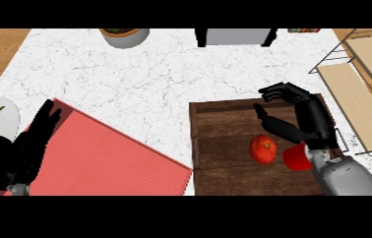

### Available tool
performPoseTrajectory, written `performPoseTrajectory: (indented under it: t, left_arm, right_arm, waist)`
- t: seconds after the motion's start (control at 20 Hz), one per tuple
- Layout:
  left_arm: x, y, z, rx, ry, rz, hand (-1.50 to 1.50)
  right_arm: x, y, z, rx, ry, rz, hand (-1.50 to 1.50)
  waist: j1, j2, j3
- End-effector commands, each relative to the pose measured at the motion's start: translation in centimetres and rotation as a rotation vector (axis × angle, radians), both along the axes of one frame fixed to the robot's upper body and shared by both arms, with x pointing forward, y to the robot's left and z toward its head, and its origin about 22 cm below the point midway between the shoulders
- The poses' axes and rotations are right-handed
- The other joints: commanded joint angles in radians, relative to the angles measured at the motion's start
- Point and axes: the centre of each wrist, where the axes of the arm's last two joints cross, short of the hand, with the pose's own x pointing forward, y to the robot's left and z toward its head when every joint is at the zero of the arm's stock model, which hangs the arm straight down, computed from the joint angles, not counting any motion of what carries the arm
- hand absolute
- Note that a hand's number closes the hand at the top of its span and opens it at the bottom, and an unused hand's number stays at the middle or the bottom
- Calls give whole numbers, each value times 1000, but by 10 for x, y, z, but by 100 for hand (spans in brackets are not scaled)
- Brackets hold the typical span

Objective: Pick the tomato from the tray and place it in the tiered shelf

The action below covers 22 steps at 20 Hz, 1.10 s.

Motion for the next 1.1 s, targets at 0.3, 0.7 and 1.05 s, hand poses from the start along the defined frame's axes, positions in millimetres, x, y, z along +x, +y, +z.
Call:
performPoseTrajectory:
  t: [0.3,0.7,1.05]
  left_arm:
    - [3,27,-2,-31,42,-13,0]
    - [11,24,-3,-35,42,-38,0]
    - [15,5,-4,-45,41,-84,0]
  right_arm:
    - [-79,44,15,-218,78,-17,-150]
    - [-65,21,71,-702,275,-17,-150]
    - [-64,29,96,-1053,487,222,-150]
  waist:
    - [-5,-4,3]
    - [7,1,1]
    - [33,7,3]
